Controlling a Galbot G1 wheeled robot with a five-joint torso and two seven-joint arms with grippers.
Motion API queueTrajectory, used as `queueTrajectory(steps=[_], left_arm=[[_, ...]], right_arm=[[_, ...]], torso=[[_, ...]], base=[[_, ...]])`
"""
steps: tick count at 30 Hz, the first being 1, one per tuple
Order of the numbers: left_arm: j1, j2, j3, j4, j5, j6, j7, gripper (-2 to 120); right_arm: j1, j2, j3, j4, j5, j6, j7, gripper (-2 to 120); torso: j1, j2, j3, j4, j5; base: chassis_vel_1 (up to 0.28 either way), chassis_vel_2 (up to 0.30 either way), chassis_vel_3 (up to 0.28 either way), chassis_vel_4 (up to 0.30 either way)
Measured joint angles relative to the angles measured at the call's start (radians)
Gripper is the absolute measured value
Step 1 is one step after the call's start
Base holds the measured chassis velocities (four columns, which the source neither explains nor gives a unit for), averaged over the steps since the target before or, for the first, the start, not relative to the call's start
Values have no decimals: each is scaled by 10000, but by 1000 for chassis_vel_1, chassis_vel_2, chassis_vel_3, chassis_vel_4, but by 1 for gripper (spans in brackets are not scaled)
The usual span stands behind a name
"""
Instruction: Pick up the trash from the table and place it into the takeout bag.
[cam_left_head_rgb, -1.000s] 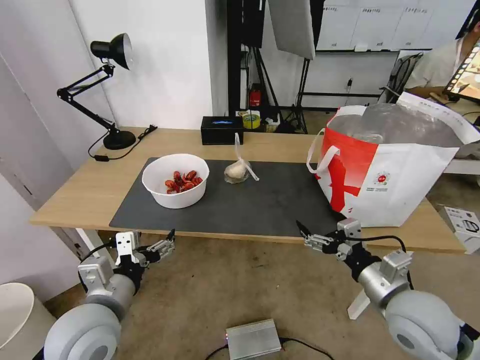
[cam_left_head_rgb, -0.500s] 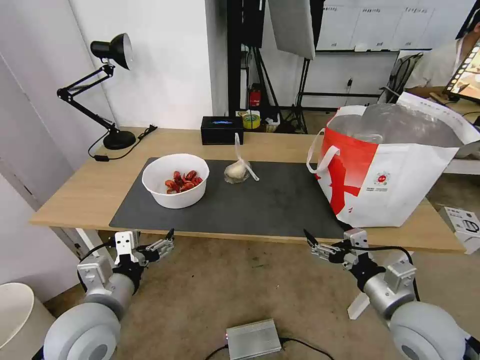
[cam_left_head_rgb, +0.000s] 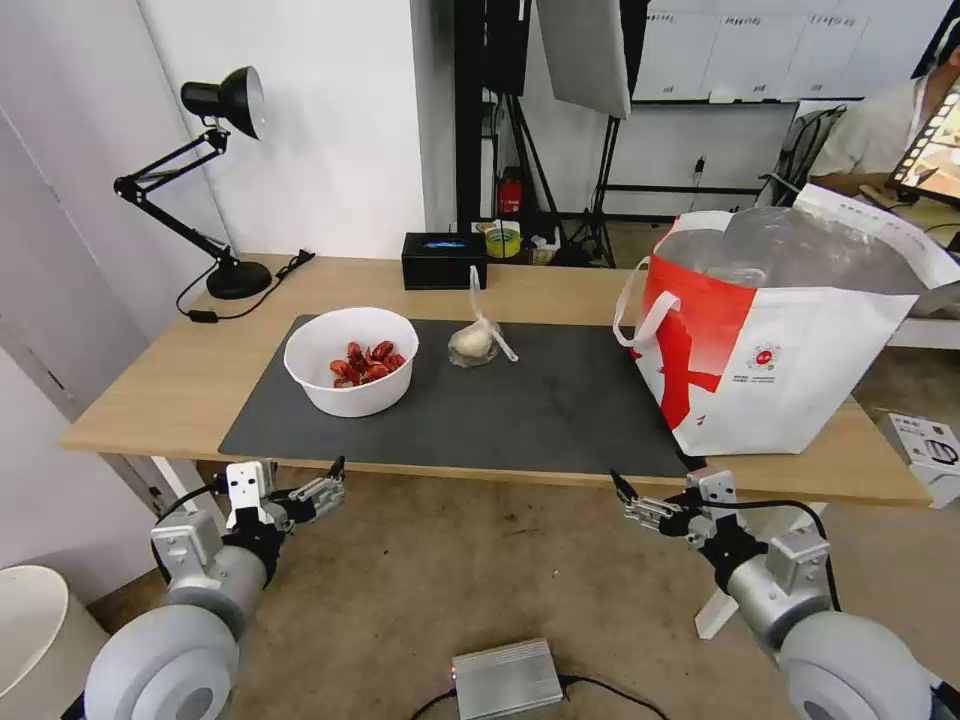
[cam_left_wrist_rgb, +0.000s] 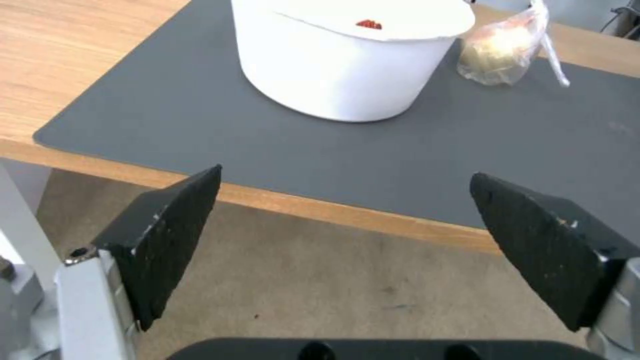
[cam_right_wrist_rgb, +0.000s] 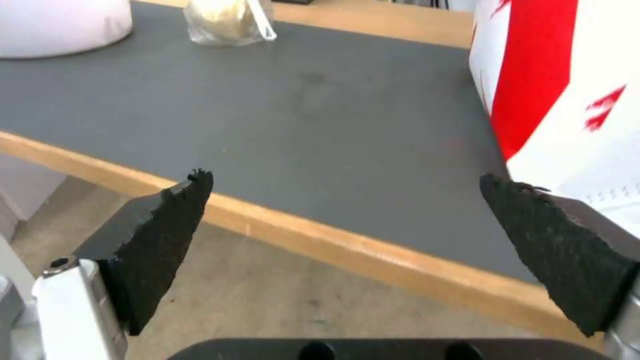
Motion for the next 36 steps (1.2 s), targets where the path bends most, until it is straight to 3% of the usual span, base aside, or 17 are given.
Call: queueTrajectory(steps=[13, 19, 27, 29, 30, 31, 35, 36], left_arm=[[-15, -1, -9, 41, 1, -6, -4, 100], [-39, 8, 27, 70, 3, -7, -4, 100], [-554, 310, 711, 327, -39, -30, 24, 100], [-580, 335, 759, 360, -39, -57, 37, 100], [-566, 342, 763, 374, -38, -93, 42, 100], [-566, 342, 763, 374, -38, -93, 42, 100], [-418, 266, 634, 345, -17, -124, 24, 100], [-418, 266, 634, 345, -17, -124, 24, 100]], right_arm=[[191, 59, -334, -4, 22, 59, 95, 100], [1618, -341, -591, -177, 1100, 676, -832, 100], [3173, -929, -779, -750, 2246, 890, -1715, 100], [3807, -1013, -1141, -1045, 2388, 873, -1791, 100], [5090, -1024, -1932, -1594, 2639, 796, -1828, 100], [5090, -1024, -1932, -1594, 2639, 796, -1828, 100], [7740, -539, -3921, -2783, 3067, 468, -1829, 100], [7740, -539, -3921, -2783, 3067, 468, -1829, 100]], torso=[[0, 0, 0, -1, 0], [0, 0, 1, 4, 0], [0, 0, 2, -3, -1], [0, 0, 2, -4, -1], [0, -1, 2, -2, 3], [0, -1, 2, -2, 3], [1, -1, 3, 1, 2], [1, -1, 3, 1, 2]], base=[[0, 0, 0, 0], [0, 0, 0, 0], [0, 0, 0, 0], [0, 0, 0, 0], [0, 0, 0, 0], [0, 0, 0, 0], [0, 0, 0, 0], [0, 0, 0, 0]])
